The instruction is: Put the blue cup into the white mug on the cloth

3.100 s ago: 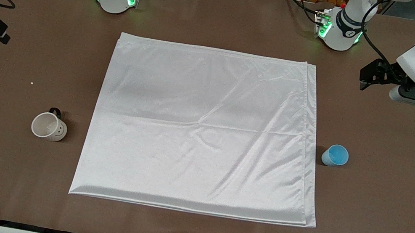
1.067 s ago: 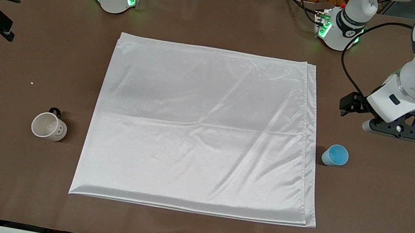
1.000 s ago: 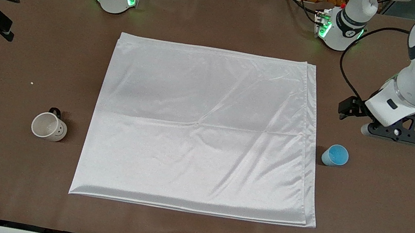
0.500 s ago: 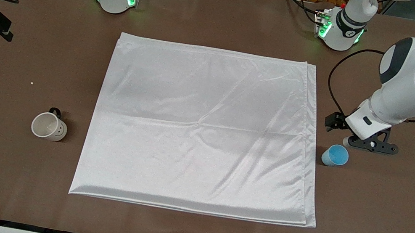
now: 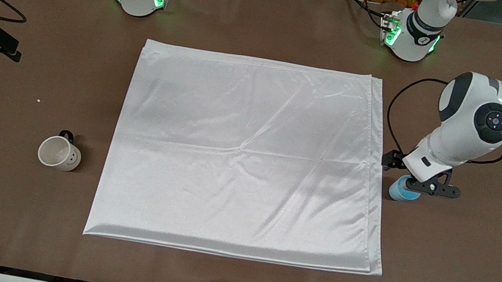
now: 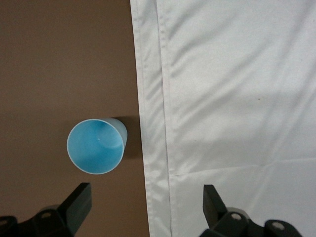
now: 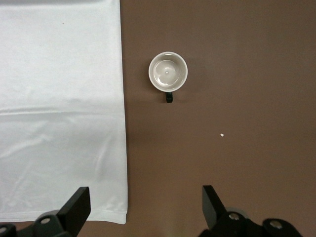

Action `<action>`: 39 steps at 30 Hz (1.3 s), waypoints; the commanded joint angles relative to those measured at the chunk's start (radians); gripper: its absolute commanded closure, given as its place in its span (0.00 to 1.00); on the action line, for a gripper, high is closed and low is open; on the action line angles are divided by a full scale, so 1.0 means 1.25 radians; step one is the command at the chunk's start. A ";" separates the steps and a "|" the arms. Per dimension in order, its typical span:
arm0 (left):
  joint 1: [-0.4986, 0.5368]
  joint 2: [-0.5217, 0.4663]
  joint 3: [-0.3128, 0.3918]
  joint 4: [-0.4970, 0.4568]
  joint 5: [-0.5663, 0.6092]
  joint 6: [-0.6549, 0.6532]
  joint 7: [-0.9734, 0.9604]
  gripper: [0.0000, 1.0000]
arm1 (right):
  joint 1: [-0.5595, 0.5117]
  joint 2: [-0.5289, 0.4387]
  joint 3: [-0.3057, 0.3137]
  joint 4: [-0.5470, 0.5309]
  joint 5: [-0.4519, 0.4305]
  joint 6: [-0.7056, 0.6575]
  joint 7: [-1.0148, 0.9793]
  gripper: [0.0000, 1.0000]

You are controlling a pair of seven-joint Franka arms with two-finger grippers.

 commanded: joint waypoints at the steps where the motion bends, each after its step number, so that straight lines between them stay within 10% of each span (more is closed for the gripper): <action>1: 0.003 0.030 0.001 -0.008 0.020 0.047 0.002 0.00 | -0.010 0.020 0.003 0.000 0.006 -0.015 -0.008 0.00; 39: 0.031 0.165 -0.002 -0.011 0.076 0.161 0.002 0.00 | -0.044 0.115 0.012 -0.401 0.015 0.575 -0.050 0.01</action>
